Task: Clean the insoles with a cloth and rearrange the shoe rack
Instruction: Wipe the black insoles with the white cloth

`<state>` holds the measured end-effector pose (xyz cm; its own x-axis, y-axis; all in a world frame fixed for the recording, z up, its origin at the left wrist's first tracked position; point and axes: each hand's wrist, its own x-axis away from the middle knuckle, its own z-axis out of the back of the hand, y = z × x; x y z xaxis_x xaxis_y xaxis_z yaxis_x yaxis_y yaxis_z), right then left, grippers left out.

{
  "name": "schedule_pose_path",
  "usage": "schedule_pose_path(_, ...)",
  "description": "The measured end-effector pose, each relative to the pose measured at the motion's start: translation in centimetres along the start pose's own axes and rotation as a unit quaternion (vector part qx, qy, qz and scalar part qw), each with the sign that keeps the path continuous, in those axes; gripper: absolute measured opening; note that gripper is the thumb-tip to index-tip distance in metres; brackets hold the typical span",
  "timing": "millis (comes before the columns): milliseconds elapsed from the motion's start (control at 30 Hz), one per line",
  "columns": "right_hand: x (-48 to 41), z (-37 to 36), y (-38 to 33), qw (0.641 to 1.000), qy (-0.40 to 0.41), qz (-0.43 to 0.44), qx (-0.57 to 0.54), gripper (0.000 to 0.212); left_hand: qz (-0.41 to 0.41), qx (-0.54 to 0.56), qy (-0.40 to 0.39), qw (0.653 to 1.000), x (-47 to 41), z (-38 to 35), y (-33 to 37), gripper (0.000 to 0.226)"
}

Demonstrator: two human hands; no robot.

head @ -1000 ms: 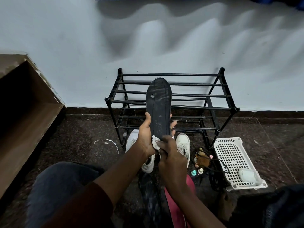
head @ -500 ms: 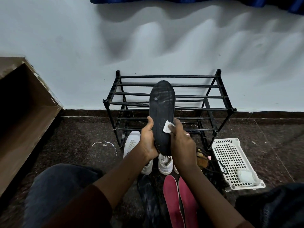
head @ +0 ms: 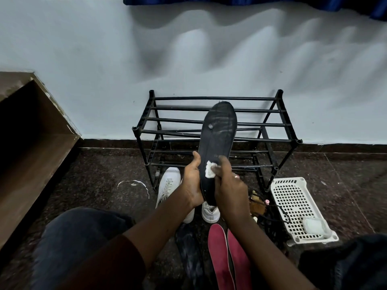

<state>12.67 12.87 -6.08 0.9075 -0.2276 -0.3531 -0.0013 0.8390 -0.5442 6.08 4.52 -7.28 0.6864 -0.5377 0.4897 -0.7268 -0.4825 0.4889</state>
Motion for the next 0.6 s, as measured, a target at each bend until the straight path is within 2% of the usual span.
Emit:
schedule_pose_path(133,-2.5,1.2,-0.5,0.999,-0.032,-0.043,0.007,0.048,0.003,-0.001,-0.008,1.0,-0.2,0.0,-0.1,0.076)
schedule_pose_path(367,1.7,0.3,-1.2,0.998,-0.046,-0.009,-0.036,0.05,-0.005,0.028,0.011,1.0,0.0,0.5,0.1,0.079)
schedule_pose_path(467,3.3,0.1,-1.2,0.995,-0.032,-0.021,-0.089,0.047,-0.027,0.028,0.007,0.999,-0.1,0.5,0.4,0.08)
schedule_pose_path(600,3.0,0.4,-1.1,0.983,-0.013,-0.083,-0.163,0.044,-0.023,0.021,-0.001,1.0,0.0,0.3,0.5,0.08)
